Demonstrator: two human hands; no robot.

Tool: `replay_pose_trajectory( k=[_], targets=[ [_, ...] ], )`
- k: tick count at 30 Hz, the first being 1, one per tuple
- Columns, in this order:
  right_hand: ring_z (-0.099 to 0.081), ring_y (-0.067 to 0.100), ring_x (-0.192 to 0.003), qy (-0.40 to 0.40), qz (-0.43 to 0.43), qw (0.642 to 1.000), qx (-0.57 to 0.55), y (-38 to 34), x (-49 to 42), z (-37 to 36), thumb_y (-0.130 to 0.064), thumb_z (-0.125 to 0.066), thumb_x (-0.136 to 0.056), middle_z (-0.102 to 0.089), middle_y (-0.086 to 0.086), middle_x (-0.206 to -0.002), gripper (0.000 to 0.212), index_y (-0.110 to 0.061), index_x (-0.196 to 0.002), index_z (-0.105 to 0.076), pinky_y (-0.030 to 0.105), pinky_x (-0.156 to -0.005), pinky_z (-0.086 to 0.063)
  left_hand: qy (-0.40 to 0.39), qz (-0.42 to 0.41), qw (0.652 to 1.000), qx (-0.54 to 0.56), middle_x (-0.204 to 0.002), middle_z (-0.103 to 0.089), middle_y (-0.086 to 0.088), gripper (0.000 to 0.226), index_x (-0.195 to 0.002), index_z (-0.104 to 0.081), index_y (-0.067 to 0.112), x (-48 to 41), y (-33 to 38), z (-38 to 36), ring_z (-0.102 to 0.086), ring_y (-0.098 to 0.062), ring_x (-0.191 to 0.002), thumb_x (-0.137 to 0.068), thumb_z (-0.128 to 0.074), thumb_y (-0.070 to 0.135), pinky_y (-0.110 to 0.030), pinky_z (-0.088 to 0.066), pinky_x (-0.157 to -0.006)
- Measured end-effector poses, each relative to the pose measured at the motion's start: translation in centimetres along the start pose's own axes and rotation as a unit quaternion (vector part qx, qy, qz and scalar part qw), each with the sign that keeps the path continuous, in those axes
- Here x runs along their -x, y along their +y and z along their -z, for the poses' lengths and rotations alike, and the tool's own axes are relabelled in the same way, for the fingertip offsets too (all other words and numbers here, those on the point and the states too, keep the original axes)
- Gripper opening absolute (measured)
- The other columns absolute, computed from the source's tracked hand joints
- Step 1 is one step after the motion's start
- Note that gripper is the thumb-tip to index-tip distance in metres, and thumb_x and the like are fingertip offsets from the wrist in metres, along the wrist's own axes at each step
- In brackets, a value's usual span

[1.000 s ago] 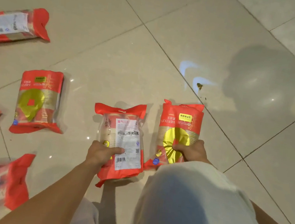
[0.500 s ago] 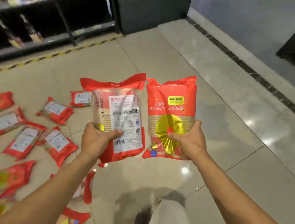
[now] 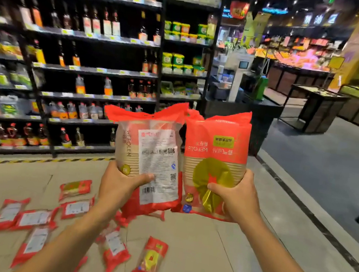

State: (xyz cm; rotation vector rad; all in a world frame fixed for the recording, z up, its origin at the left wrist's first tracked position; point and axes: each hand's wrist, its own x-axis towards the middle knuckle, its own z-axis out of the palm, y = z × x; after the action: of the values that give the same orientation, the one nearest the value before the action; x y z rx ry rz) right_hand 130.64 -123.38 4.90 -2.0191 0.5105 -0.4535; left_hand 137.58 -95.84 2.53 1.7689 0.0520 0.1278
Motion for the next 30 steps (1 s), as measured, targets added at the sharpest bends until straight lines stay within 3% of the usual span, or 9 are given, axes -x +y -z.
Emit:
replay_pose_trajectory(
  k=[4, 8, 11, 15, 18, 21, 26, 30],
  targets=[
    [-0.065, 0.016, -0.103, -0.039, 0.048, 0.998, -0.027, -5.4, 1.9, -3.7, -0.048, -0.093, -0.067, -0.061, -0.011, -0.113, 0.078, -0.035, -0.121, -0.039, 0.05, -0.087, -0.059, 0.066, -0.013, 0.998, 0.004, -0.103, -0.075, 0.001, 0.07, -0.106, -0.054, 0.03, 1.4, 2.5, 7.7, -0.076, -0.021, -0.089, -0.054, -0.102, 0.037, -0.052, -0.062, -0.083],
    [-0.065, 0.017, -0.103, -0.101, 0.085, 0.99, -0.058, -9.5, 4.0, -8.8, -0.046, -0.095, -0.061, -0.061, -0.015, -0.108, 0.081, -0.035, -0.119, -0.04, 0.054, -0.088, -0.058, 0.148, -0.019, 0.989, -0.005, -0.104, -0.073, 0.0, 0.067, -0.108, -0.052, 0.025, 3.5, 3.3, 15.0, -0.074, -0.019, -0.089, -0.061, -0.1, 0.026, -0.049, -0.061, -0.082],
    [-0.066, 0.019, -0.101, -0.157, 0.105, 0.979, -0.082, -12.4, 5.7, -13.0, -0.044, -0.096, -0.055, -0.063, -0.011, -0.108, 0.084, -0.032, -0.118, -0.042, 0.053, -0.089, -0.057, 0.206, -0.003, 0.978, -0.019, -0.103, -0.076, 0.001, 0.072, -0.112, -0.057, 0.023, 5.0, 2.8, 20.3, -0.077, -0.018, -0.086, -0.056, -0.102, 0.029, -0.048, -0.063, -0.078],
    [-0.067, 0.019, -0.1, -0.235, 0.149, 0.954, -0.11, -16.0, 7.8, -18.9, -0.051, -0.092, -0.046, -0.064, -0.011, -0.108, 0.087, -0.036, -0.114, -0.041, 0.052, -0.088, -0.056, 0.303, 0.009, 0.952, -0.027, -0.103, -0.075, 0.005, 0.069, -0.107, -0.054, 0.033, 8.2, 2.7, 25.9, -0.076, -0.016, -0.088, -0.057, -0.101, 0.028, -0.047, -0.062, -0.08],
    [-0.067, 0.02, -0.098, -0.308, 0.191, 0.923, -0.131, -18.7, 9.5, -23.0, -0.039, -0.096, -0.056, -0.065, -0.009, -0.107, 0.081, -0.032, -0.117, -0.044, 0.052, -0.087, -0.056, 0.379, 0.025, 0.924, -0.031, -0.105, -0.074, 0.001, 0.073, -0.108, -0.052, 0.028, 11.0, 3.0, 29.4, -0.075, -0.019, -0.089, -0.055, -0.102, 0.028, -0.049, -0.062, -0.081],
    [-0.067, 0.019, -0.095, -0.38, 0.215, 0.886, -0.154, -21.4, 11.8, -26.7, -0.039, -0.096, -0.056, -0.065, -0.011, -0.103, 0.079, -0.033, -0.116, -0.045, 0.05, -0.086, -0.056, 0.457, 0.045, 0.887, -0.05, -0.107, -0.075, 0.003, 0.086, -0.11, -0.053, 0.027, 14.1, 3.6, 32.5, -0.076, -0.017, -0.091, -0.041, -0.102, 0.043, -0.052, -0.062, -0.083],
    [-0.069, 0.018, -0.087, -0.482, 0.236, 0.821, -0.195, -24.0, 17.1, -31.8, -0.029, -0.098, -0.056, -0.07, -0.01, -0.096, 0.073, -0.03, -0.111, -0.051, 0.044, -0.08, -0.056, 0.557, 0.068, 0.821, -0.105, -0.106, -0.074, 0.008, 0.075, -0.112, -0.054, 0.026, 20.2, 4.9, 35.2, -0.074, -0.01, -0.09, -0.056, -0.103, 0.025, -0.039, -0.06, -0.079],
    [-0.07, 0.021, -0.091, -0.568, 0.236, 0.757, -0.221, -25.0, 23.6, -34.6, -0.03, -0.099, -0.052, -0.071, -0.009, -0.098, 0.078, -0.032, -0.112, -0.049, 0.049, -0.085, -0.057, 0.632, 0.108, 0.753, -0.148, -0.103, -0.073, 0.005, 0.076, -0.109, -0.053, 0.024, 26.7, 5.2, 36.6, -0.073, -0.013, -0.089, -0.053, -0.103, 0.033, -0.041, -0.061, -0.078]
  ],
)
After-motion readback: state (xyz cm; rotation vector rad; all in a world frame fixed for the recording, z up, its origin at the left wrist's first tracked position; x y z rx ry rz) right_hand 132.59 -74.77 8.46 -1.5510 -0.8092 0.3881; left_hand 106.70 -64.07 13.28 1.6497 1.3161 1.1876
